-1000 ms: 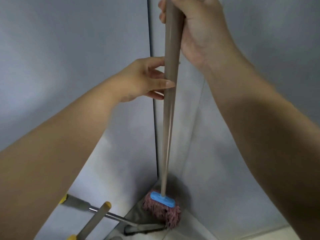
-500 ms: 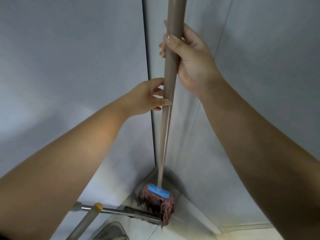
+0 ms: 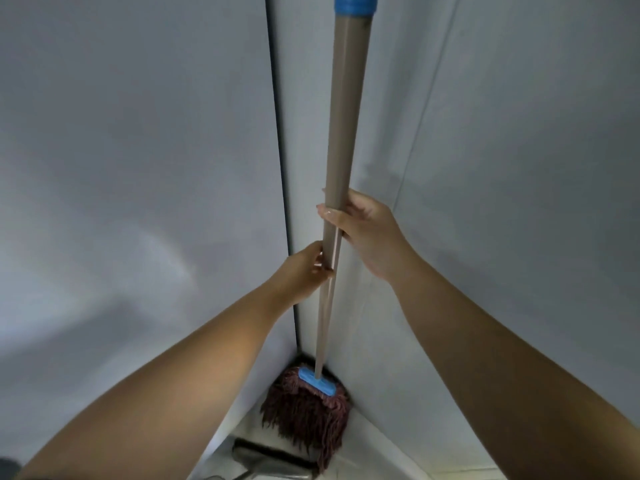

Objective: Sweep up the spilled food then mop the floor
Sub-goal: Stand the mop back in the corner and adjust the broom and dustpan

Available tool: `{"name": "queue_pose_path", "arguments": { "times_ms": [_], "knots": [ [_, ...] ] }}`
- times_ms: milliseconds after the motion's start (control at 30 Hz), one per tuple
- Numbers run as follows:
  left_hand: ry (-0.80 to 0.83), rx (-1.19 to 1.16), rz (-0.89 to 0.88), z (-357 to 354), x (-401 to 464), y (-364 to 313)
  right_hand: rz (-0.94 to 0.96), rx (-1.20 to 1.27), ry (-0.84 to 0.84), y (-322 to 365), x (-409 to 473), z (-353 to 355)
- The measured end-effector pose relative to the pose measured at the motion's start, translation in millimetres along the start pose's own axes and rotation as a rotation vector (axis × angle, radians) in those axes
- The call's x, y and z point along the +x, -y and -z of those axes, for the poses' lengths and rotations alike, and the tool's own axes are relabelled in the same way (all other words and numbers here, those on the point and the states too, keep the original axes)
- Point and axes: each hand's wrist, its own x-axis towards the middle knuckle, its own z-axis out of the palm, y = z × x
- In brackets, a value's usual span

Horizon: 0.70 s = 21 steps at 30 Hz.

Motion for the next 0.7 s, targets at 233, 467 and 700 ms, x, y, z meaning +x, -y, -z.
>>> {"name": "queue_pose_path", "arguments": {
  "times_ms": [233, 467, 700],
  "knots": [
    [0.03, -0.014, 0.125, -13, -9, 10, -0.125, -0.186, -0.121, -28, -9, 1],
    [0.081, -0.106, 0.178, -9, -21, 20, -0.159, -0.336, -0.156, -37, 4, 9],
    [0.076, -0.089, 0.136, -5, -8, 14, -0.174, -0.408, -0.257, -45, 10, 3]
  ]
}}
